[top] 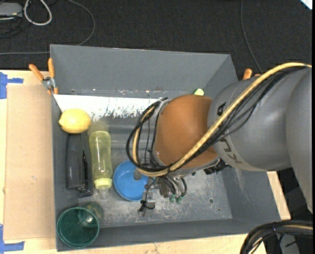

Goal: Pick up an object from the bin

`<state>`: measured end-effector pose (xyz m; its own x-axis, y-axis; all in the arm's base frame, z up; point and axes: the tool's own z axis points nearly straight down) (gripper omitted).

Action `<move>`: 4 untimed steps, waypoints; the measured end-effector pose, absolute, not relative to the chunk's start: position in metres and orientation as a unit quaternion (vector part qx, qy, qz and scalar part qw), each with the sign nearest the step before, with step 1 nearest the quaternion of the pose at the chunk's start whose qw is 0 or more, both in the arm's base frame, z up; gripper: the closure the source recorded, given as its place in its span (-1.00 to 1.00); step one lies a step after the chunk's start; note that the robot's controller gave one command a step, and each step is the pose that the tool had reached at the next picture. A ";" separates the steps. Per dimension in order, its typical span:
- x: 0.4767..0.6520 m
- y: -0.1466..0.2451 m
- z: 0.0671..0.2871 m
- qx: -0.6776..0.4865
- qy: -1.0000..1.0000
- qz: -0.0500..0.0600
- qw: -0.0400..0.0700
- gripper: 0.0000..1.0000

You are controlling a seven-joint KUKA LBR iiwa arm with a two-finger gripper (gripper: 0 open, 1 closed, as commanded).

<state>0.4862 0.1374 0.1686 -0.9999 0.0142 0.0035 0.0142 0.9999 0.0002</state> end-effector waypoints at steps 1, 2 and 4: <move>0.486 0.137 0.169 -0.007 -1.000 0.000 0.002 -1.00; 0.484 0.149 0.103 0.075 -0.997 0.000 0.004 -1.00; 0.508 0.159 0.100 -0.029 -1.000 0.000 0.002 -1.00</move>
Offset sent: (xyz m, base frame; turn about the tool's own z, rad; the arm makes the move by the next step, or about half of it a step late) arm -0.0022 0.0127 -0.0676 -0.1748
